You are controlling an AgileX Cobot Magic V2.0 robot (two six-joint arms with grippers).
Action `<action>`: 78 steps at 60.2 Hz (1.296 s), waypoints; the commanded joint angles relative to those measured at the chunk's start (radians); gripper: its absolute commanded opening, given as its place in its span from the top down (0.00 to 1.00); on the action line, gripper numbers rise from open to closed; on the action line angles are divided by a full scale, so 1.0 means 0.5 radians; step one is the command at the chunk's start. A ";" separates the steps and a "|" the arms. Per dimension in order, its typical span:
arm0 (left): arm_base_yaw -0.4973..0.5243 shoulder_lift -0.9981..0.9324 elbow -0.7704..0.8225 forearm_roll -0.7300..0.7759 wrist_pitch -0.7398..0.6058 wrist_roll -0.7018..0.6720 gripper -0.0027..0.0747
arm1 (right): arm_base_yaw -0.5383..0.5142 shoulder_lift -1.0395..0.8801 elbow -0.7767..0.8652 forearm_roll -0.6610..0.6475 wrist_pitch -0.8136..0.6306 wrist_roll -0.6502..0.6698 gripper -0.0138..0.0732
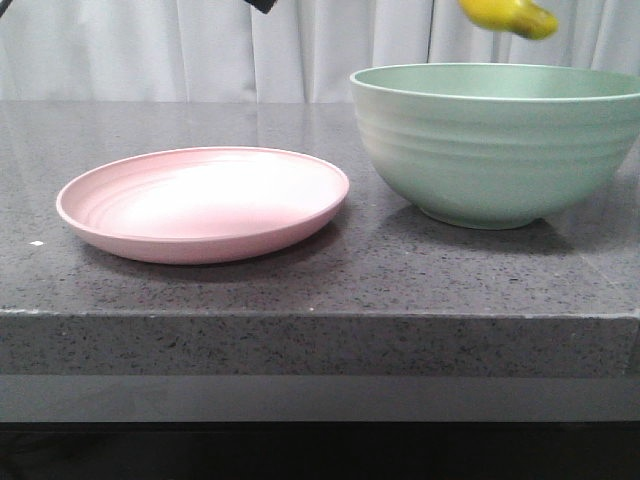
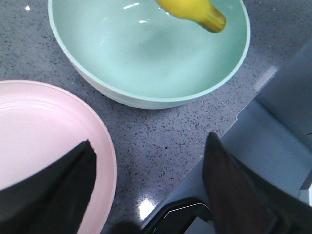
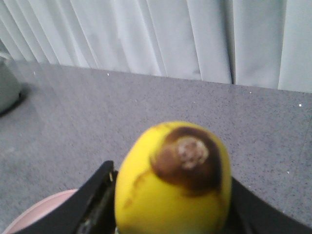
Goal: Transfer banana from pink plate to green bowl
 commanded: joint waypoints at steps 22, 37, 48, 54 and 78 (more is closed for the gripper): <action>-0.016 -0.063 -0.065 -0.044 -0.123 0.003 0.36 | -0.002 0.392 -0.076 -0.119 0.156 -0.094 0.50; -0.016 -0.063 -0.065 -0.044 -0.123 0.003 0.36 | -0.002 0.412 -0.081 -0.119 0.188 -0.094 0.27; -0.016 -0.063 -0.065 -0.044 -0.123 0.003 0.36 | -0.006 0.401 -0.105 -0.121 0.188 -0.094 0.23; -0.016 -0.063 -0.065 -0.044 -0.123 0.003 0.37 | -0.016 0.330 -0.118 -0.121 0.201 -0.094 0.24; -0.003 -0.063 -0.065 0.059 -0.311 0.003 0.99 | -0.016 0.042 -0.118 -0.117 0.275 -0.091 0.91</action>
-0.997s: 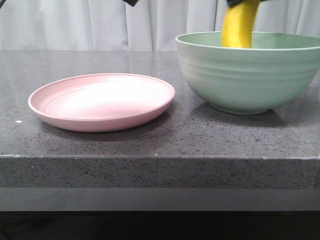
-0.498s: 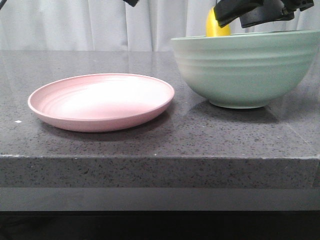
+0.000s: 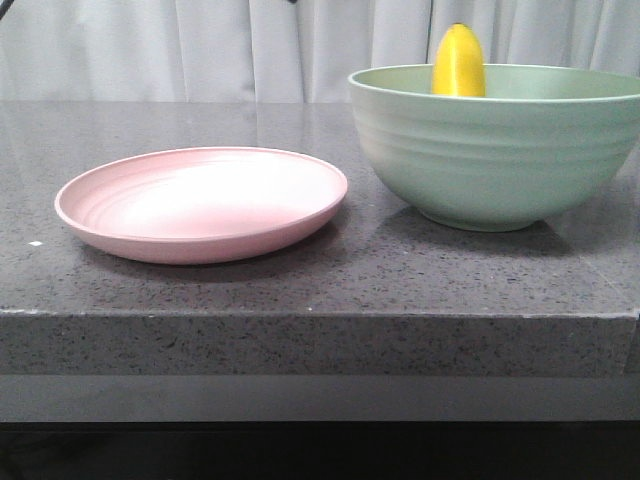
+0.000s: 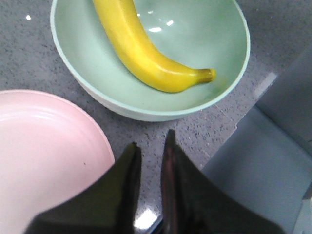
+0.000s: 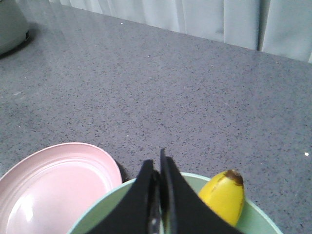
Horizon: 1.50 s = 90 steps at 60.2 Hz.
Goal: Transfer banana from pink plate to green bowl
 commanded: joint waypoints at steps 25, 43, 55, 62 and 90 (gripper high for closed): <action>0.750 -0.317 0.021 0.234 -0.775 -0.004 0.99 | -0.011 -0.608 0.079 -0.394 -0.340 0.797 0.91; 1.227 -1.030 0.752 0.243 -0.988 -0.004 0.99 | -0.011 -1.201 0.722 -0.552 -0.731 0.793 0.91; 1.231 -1.657 1.359 0.190 -1.055 -0.004 0.99 | -0.007 -1.625 1.216 -0.542 -0.746 0.793 0.91; 1.231 -2.031 1.679 0.171 -1.052 -0.004 0.99 | -0.007 -1.952 1.475 -0.542 -0.777 0.793 0.91; 1.231 -2.653 2.014 0.148 -1.033 -0.004 0.99 | -0.007 -2.392 1.655 -0.519 -0.782 0.795 0.91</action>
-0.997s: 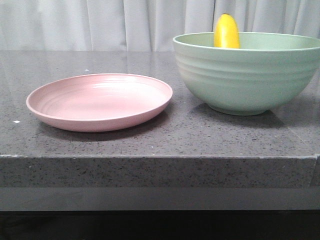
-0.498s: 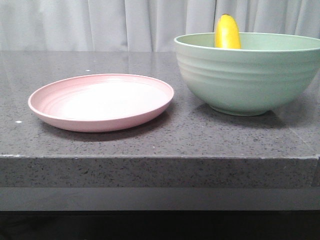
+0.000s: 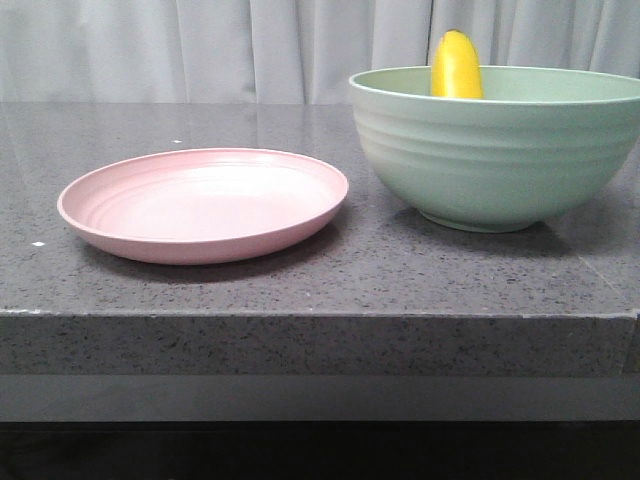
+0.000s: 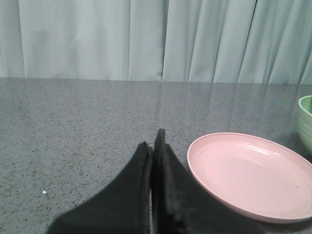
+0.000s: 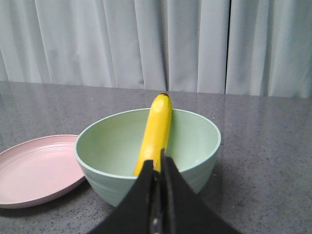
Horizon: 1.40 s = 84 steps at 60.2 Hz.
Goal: Transfer banana from pink plate to green bowl
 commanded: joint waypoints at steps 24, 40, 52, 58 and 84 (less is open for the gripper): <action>0.002 0.021 -0.051 -0.029 -0.169 -0.004 0.99 | 0.000 0.014 -0.051 0.040 -0.098 -0.011 0.91; 0.050 -0.066 0.057 0.084 -0.190 -0.004 0.99 | 0.000 0.014 -0.051 0.040 -0.098 -0.011 0.91; 0.249 -0.173 0.270 0.093 -0.195 -0.108 0.99 | 0.000 0.014 -0.051 0.040 -0.094 -0.011 0.91; 0.310 -0.177 0.408 0.093 -0.279 -0.159 0.99 | 0.000 0.014 -0.051 0.040 -0.094 -0.011 0.91; 0.328 -0.173 0.605 0.068 -0.551 -0.160 0.99 | 0.000 0.014 -0.051 0.040 -0.091 -0.011 0.91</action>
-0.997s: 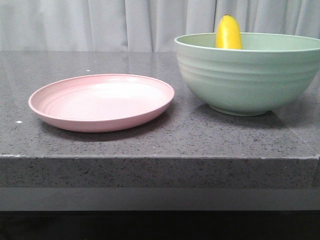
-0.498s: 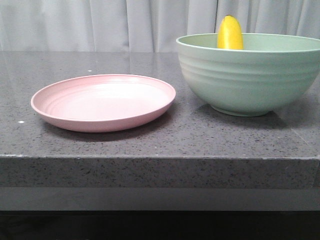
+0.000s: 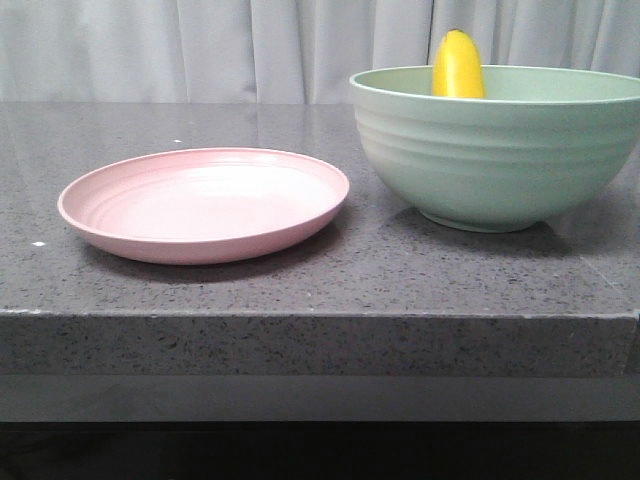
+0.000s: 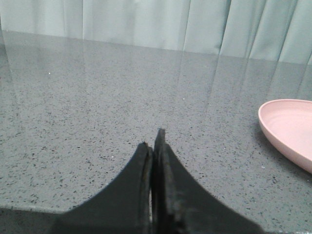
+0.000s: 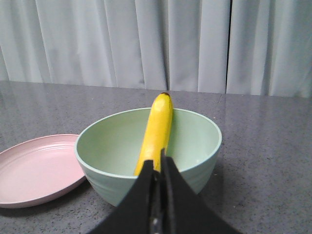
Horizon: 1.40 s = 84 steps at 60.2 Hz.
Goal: Transfer banana from pink plate to green bowl
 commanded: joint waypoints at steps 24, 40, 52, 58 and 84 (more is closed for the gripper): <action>0.002 -0.036 0.008 -0.021 -0.178 -0.023 0.99 | 0.000 0.021 -0.055 0.040 -0.091 -0.011 0.91; 0.002 -0.036 0.008 -0.021 -0.178 -0.023 0.99 | 0.000 0.021 -0.055 0.040 -0.091 -0.011 0.91; 0.002 -0.036 0.008 -0.021 -0.178 -0.023 0.99 | 0.000 0.021 -0.005 0.011 -0.158 0.006 0.91; 0.002 -0.036 0.008 -0.021 -0.178 -0.023 0.99 | -0.009 0.019 0.078 -0.254 -0.285 0.286 0.91; 0.002 -0.036 0.008 -0.021 -0.178 -0.023 0.99 | -0.300 -0.368 0.608 -1.563 -0.459 1.776 0.91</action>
